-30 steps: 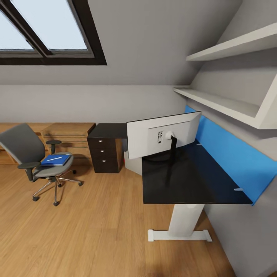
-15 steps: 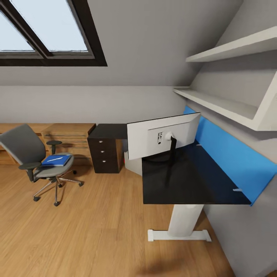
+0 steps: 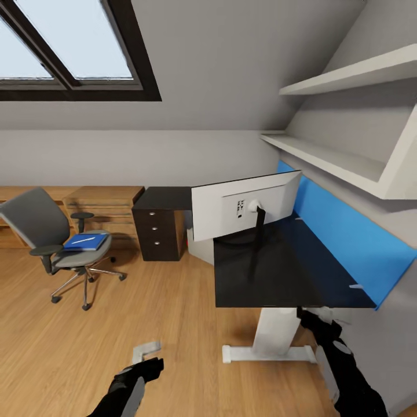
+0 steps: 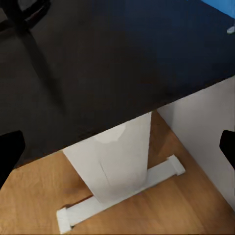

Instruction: In the bedroom, organize the workspace by keeping the computer under the desk, ensuring the monitor is on the desk, placing the keyboard on the desk next to the monitor, placing the mouse on the desk next to the keyboard, moving the folder from the swivel chair onto the desk next to the mouse, stacking the notebook on top of the folder with the pen on top of the notebook, and positioning the swivel chair next to the desk.

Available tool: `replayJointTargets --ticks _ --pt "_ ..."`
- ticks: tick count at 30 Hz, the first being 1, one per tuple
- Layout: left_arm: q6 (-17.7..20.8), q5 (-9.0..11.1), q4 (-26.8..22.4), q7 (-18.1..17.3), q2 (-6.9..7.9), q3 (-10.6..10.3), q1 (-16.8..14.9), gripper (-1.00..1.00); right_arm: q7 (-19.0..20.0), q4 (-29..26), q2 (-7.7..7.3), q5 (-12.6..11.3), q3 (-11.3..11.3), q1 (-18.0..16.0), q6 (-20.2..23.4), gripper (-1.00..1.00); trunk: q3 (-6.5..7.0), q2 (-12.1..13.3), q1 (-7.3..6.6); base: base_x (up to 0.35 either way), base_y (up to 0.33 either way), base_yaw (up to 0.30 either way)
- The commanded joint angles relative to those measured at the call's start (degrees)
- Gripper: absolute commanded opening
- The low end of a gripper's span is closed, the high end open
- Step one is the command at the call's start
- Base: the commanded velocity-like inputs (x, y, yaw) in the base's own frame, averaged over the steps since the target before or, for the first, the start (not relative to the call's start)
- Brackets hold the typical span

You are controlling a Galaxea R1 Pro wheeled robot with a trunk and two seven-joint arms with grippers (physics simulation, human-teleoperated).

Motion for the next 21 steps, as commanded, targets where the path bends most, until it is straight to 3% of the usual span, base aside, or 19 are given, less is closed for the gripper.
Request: replayJointTargets --ticks 1,3,4,5,7,11,12,13,15,16,21 --pt "0.51 0.60 -0.16 0.31 -0.13 0.08 -0.85 1.00 -0.29 0.77 -0.02 -0.51 0.10 -3.32 0.69 1.00 0.06 0.29 -0.20 0.000 0.000 0.000" --pt "0.92 0.72 -0.25 0.25 -0.29 0.08 -2.40 1.00 -0.34 6.88 -0.01 -0.47 0.10 -8.54 1.24 1.00 0.42 1.09 -0.64 0.000 0.000 0.000" --pt "1.12 0.86 -0.30 0.11 -0.37 0.17 -3.49 1.00 -0.36 14.45 -0.01 -0.34 0.12 -13.99 1.31 1.00 0.42 1.09 -0.64 0.000 0.000 0.000" --pt "1.17 0.89 -0.31 0.07 -0.37 0.29 -3.72 1.00 -0.37 17.12 -0.03 -0.25 0.13 -15.78 1.21 1.00 0.42 1.09 -0.64 0.000 0.000 0.000" --pt "1.28 0.92 -0.33 -0.02 -0.35 0.63 -4.34 1.00 -0.16 28.48 -0.41 0.36 0.13 -23.16 -0.57 1.00 0.42 1.09 -0.64 0.000 0.000 0.000" --pt "1.25 0.91 -0.28 -0.05 0.05 1.17 -4.56 1.00 1.28 34.85 -1.46 0.64 0.21 -26.83 -2.81 1.00 0.42 1.09 -0.64 0.000 0.000 0.000" --pt "1.17 0.88 -0.24 -0.04 0.16 1.32 -4.59 1.00 2.76 35.75 -1.58 0.91 0.59 -27.30 -3.26 1.00 0.42 1.09 -0.64 0.000 0.000 0.000" --pt "0.96 0.85 -0.19 0.03 0.31 1.49 -4.62 1.00 8.51 36.85 -2.04 3.13 4.00 -27.86 -4.93 1.00 0.42 1.09 -0.64 0.028 0.000 0.000" --pt "0.86 0.84 -0.18 0.07 0.37 1.56 -4.63 1.00 12.78 37.18 -2.62 4.37 5.68 -28.00 -5.77 1.00 0.42 1.09 -0.64 0.081 0.000 0.000" --pt "0.75 0.84 -0.22 0.06 0.40 1.59 -4.64 1.00 17.42 37.38 -3.22 5.26 6.75 -28.06 -6.38 1.00 0.42 1.09 -0.64 0.197 0.000 0.000" --pt "0.72 0.88 -0.21 -0.02 0.34 1.58 -4.64 1.00 20.37 37.51 -3.84 5.79 7.36 -28.05 -6.71 1.00 0.42 1.09 -0.64 0.267 0.000 0.000"
